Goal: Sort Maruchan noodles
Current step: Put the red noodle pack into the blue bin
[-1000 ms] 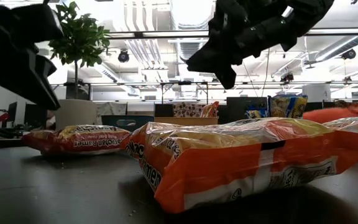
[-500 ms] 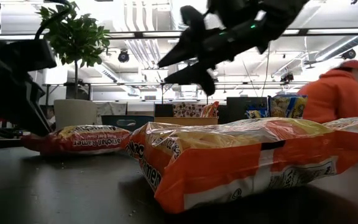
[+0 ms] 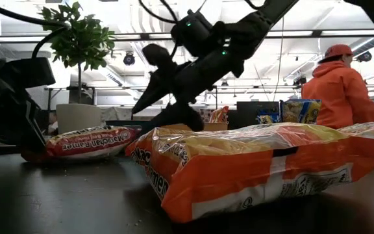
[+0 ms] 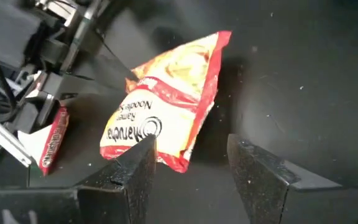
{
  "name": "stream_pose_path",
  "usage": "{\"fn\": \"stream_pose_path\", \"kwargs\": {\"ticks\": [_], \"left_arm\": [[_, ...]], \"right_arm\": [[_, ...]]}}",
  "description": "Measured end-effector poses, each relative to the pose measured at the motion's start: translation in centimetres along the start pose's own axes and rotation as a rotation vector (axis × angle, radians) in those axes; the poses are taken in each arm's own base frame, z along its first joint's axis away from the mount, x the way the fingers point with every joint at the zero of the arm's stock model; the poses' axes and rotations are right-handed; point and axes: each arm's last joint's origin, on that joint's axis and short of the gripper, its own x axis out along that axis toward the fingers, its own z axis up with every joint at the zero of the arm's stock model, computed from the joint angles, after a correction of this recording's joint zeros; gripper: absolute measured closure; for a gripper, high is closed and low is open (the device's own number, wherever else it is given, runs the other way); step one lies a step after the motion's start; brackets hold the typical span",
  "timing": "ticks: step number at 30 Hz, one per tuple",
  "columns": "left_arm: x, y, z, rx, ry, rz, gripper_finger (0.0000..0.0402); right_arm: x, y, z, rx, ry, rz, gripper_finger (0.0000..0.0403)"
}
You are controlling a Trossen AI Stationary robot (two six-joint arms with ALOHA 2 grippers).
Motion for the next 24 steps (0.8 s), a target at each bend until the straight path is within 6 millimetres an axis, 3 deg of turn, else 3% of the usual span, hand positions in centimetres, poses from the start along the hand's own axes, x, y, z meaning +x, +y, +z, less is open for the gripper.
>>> {"fn": "stream_pose_path", "kwargs": {"ticks": [7,15,24], "left_arm": [[0.6,-0.5,-0.1,-0.009,-0.021,-0.001,0.0325],[1.2,-1.0,-0.1,-0.030,-0.058,0.001,0.0325],[1.5,-1.4,-0.2,-0.055,-0.076,-0.013,0.0325]], "right_arm": [[2.1,-0.5,-0.7,0.047,0.023,0.004,0.0216],[3.7,-0.6,-1.3,0.065,0.030,0.124,0.0216],[4.6,-1.0,-1.6,0.057,0.002,0.164,0.0216]]}}
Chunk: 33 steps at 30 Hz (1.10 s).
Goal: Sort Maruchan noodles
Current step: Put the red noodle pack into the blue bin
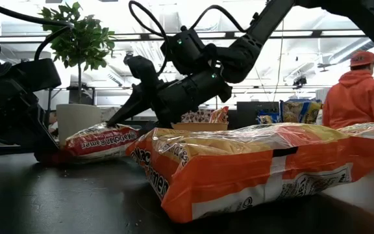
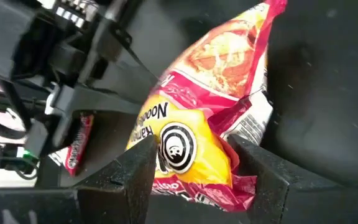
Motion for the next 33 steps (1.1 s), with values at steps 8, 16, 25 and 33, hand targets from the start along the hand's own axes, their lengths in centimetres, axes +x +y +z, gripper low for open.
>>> {"fn": "stream_pose_path", "kwargs": {"ticks": [8,16,25,33], "left_arm": [[0.0,0.0,0.1,-0.013,-0.012,-0.001,0.0325],[0.0,-0.2,0.1,-0.025,-0.021,-0.013,0.0325],[-0.1,-0.5,0.4,-0.053,-0.043,-0.040,0.0325],[-1.5,-0.5,1.7,-0.072,-0.092,-0.114,0.0311]], "right_arm": [[0.2,-0.1,0.0,-0.048,-0.017,0.013,0.0217],[0.2,-0.1,0.1,-0.107,-0.032,-0.002,0.0277],[0.2,-0.1,0.1,-0.151,-0.035,-0.006,0.0381],[-0.4,0.7,0.5,-0.235,-0.031,0.014,0.0394]]}}
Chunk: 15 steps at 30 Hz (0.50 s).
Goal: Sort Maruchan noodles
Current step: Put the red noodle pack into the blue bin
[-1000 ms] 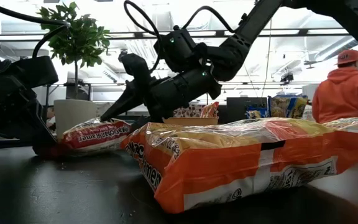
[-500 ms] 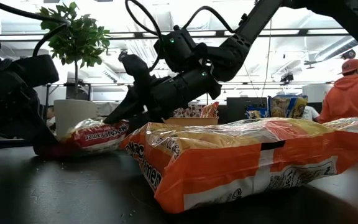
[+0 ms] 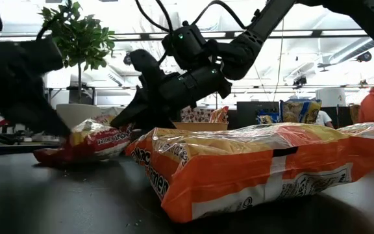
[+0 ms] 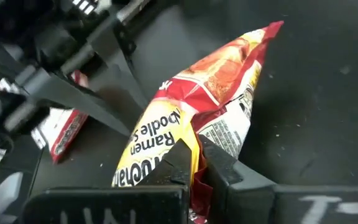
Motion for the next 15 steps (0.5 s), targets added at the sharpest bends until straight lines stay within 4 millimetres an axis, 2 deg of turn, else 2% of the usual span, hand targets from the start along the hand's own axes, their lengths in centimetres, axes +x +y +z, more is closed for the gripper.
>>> {"fn": "stream_pose_path", "kwargs": {"ticks": [9,15], "left_arm": [[-3.3,0.4,2.8,0.104,-0.107,-0.126,0.0254],[-5.7,1.3,4.8,0.218,-0.258,-0.148,0.0244]], "right_arm": [[-0.7,0.7,0.5,-0.103,0.015,0.010,0.0394],[-1.7,1.9,1.6,-0.193,-0.017,0.028,0.0394]]}}
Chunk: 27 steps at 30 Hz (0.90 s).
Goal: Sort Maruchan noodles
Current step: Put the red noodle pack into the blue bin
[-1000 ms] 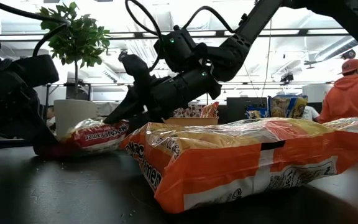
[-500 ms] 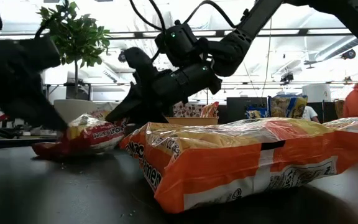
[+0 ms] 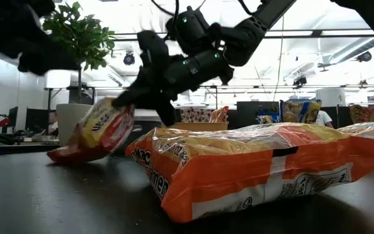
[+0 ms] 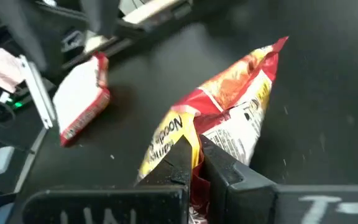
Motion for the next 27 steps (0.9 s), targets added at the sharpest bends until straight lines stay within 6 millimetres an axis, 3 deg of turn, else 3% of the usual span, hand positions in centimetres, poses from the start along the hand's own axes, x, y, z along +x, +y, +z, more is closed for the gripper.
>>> {"fn": "stream_pose_path", "kwargs": {"ticks": [12,21,27], "left_arm": [[-2.5,2.4,2.3,0.120,-0.251,0.354,0.0244],[-2.1,2.2,1.8,0.148,-0.217,0.346,0.0244],[-0.8,1.6,0.2,0.114,-0.144,0.285,0.0244]], "right_arm": [[-2.5,0.9,3.3,-0.078,-0.110,-0.025,0.0394],[-3.3,0.4,4.4,-0.032,-0.155,-0.058,0.0394],[-3.0,1.0,3.9,-0.033,-0.131,-0.051,0.0394]]}}
